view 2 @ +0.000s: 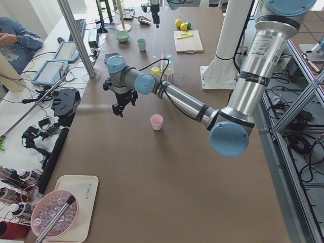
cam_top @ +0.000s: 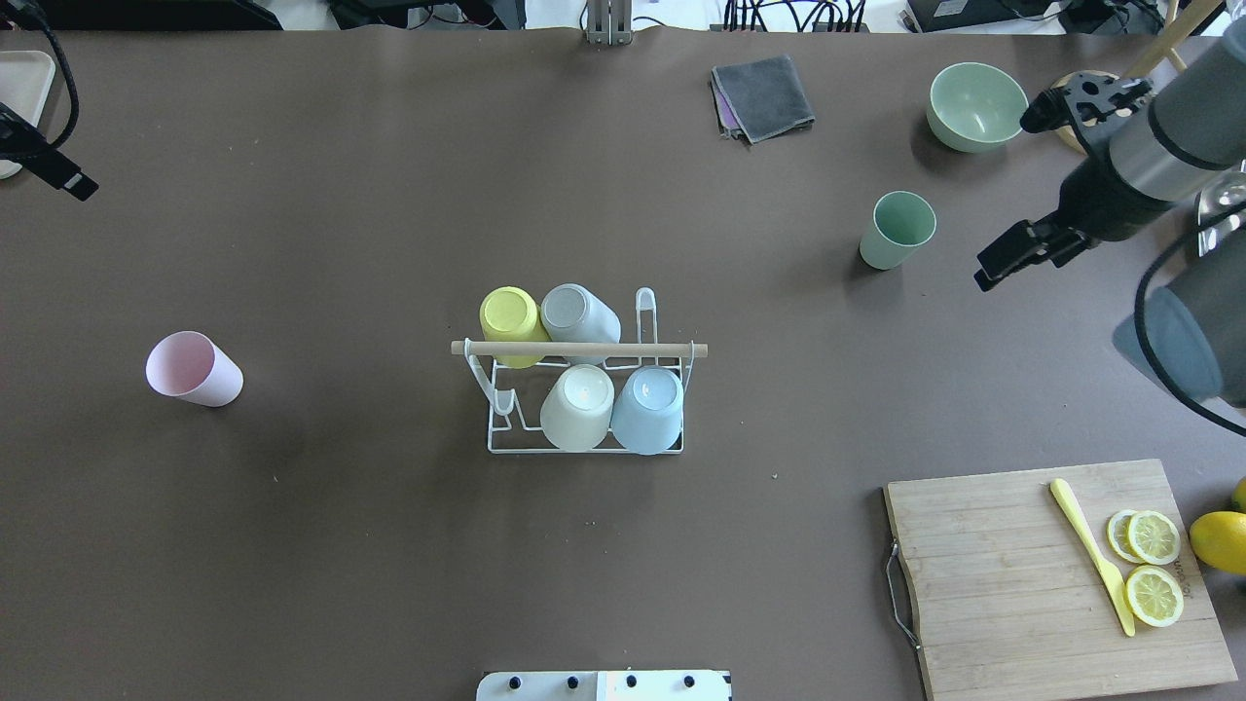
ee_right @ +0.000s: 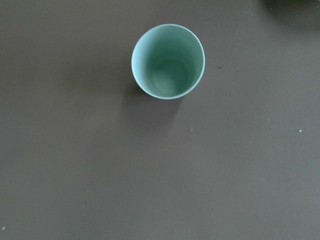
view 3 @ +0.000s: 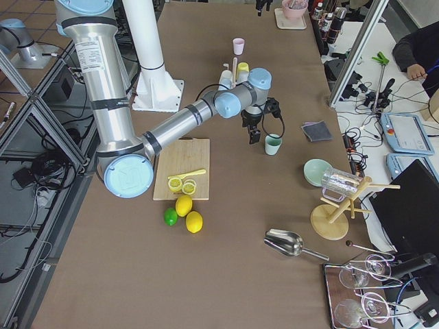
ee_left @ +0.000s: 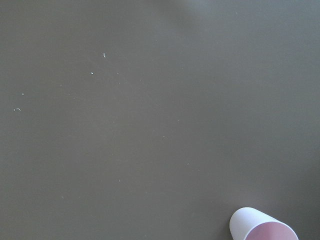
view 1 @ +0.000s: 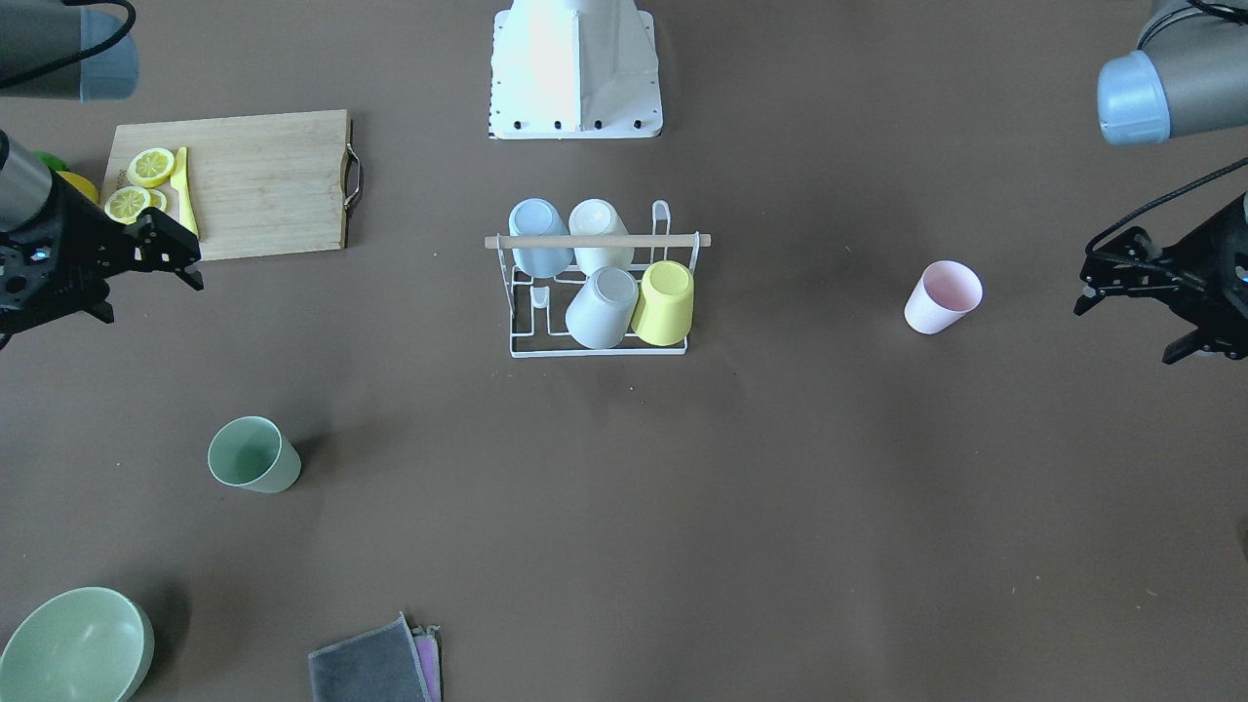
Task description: Place cup on cup holder
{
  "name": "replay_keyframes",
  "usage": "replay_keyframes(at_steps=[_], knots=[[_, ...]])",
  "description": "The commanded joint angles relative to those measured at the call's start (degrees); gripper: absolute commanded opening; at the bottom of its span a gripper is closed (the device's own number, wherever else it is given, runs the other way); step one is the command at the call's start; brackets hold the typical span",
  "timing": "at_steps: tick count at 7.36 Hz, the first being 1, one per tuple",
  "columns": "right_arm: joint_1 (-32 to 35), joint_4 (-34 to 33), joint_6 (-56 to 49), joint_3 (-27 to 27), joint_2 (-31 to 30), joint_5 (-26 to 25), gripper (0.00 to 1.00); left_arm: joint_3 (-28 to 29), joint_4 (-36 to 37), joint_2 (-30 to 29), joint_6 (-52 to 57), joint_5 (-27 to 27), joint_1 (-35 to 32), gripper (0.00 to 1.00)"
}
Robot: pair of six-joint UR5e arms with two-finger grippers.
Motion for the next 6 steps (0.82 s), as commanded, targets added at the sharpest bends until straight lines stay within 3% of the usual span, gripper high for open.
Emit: replay_keyframes(at_steps=[1,4,6], knots=[[0.79,-8.94,-1.4,-10.51,13.26,-0.58,1.0,0.58,-0.03,-0.72,-0.08,-0.01,0.62,0.98],[2.12,-8.96,-10.27,-35.37,27.5,-0.49,1.0,0.58,-0.03,-1.15,0.01,-0.01,1.32,0.98],[2.11,-8.61,-14.85,-47.0,32.72,-0.84,1.0,0.75,0.41,-2.29,-0.16,-0.1,2.29,0.98]])
